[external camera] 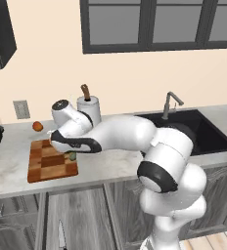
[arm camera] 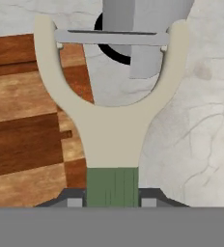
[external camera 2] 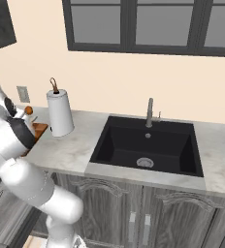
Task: Open the drawer on the left and place the cutting tools on the cutting board.
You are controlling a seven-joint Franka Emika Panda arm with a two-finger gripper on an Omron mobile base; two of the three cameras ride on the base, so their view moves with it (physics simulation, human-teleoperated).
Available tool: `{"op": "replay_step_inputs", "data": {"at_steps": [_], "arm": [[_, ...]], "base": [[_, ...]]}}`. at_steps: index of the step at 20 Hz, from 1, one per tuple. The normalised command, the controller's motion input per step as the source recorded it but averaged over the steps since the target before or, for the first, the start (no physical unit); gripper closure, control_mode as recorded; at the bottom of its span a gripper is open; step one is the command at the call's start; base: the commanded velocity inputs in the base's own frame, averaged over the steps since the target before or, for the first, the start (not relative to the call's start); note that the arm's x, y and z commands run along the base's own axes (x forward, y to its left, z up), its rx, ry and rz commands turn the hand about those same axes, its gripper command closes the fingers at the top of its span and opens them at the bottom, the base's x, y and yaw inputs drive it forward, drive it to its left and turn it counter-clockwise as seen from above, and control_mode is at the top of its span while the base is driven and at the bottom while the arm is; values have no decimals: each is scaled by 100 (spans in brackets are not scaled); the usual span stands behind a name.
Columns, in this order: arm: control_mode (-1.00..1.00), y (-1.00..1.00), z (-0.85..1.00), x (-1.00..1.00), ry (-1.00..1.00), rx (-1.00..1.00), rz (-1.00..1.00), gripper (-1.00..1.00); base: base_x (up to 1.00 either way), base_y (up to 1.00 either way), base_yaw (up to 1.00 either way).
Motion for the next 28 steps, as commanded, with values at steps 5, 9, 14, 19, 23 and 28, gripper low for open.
{"op": "replay_step_inputs", "data": {"at_steps": [5,9,14,19,23,28], "arm": [[-100,29,-33,29,3,0,0,100],[-100,22,-26,41,0,-4,0,100],[-100,35,-30,60,0,-4,0,100],[-100,42,-25,44,0,1,0,-100],[-100,6,13,1,0,0,-2,-100],[-100,2,36,-20,-2,0,-7,-100]], "base": [[0,0,0],[0,0,0],[0,0,0],[0,0,0],[0,0,0],[0,0,0]]}}
